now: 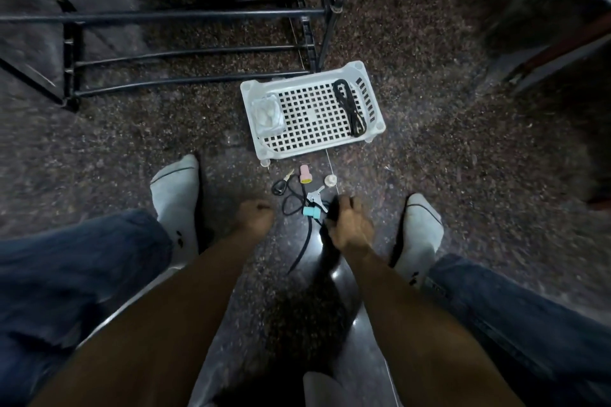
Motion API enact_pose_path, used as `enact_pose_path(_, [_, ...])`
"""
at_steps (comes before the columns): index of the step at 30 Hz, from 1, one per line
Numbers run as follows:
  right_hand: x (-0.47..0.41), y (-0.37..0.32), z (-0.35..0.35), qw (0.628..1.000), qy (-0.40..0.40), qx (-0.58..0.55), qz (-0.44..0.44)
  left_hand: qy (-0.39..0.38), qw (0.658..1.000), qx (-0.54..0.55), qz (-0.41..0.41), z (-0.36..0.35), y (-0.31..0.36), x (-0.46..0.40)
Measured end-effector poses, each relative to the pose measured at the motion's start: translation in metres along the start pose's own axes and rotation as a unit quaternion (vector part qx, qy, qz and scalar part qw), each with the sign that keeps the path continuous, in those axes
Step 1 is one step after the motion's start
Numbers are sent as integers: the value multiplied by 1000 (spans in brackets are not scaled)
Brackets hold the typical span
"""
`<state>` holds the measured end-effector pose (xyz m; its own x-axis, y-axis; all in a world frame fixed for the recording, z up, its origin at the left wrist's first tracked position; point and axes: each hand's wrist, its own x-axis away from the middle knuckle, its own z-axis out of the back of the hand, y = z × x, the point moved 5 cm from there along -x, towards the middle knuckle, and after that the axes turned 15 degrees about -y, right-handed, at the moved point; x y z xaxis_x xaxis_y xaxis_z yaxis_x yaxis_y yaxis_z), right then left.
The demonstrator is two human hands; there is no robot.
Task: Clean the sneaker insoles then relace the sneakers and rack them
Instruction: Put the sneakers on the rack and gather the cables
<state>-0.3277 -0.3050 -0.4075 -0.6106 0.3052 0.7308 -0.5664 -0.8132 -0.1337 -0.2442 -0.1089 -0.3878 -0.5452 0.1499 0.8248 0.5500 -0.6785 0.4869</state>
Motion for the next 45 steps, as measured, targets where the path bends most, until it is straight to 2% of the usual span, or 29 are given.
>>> enact_pose_path(6, [-4, 1, -13, 995, -29, -93, -25, -32, 999, -2, -23, -11, -23, 8])
enact_pose_path(13, [18, 4, -11, 938, -187, -291, 19, -45, 999, -5, -28, -16, -20, 23])
enact_pose_path(19, [71, -5, 25, 930, -238, -270, 67, -94, 992, 37, -73, -37, 5, 48])
enact_pose_path(24, [106, -23, 63, 928, -260, -230, 134, -208, 961, -32, -178, -52, 29, 81])
enact_pose_path(28, [130, -38, 108, 927, -208, -240, 198, -238, 940, -62, -238, -53, 41, 102])
enact_pose_path(33, [152, -31, 164, 925, -104, -284, 230, -135, 959, -118, -218, -10, 52, 109])
enact_pose_path(35, [156, -23, 183, 921, -48, -321, 217, -125, 965, -106, -203, 6, 57, 111])
enact_pose_path(40, [150, -2, 203, 918, 133, -345, 146, -121, 964, -14, -236, 29, 78, 130])
enact_pose_path(42, [148, 0, 198, 929, 140, -321, 121, -134, 961, -26, -241, 30, 89, 143])
enact_pose_path(45, [148, -5, 186, 946, 103, -287, 111, -156, 947, -25, -279, 31, 114, 164])
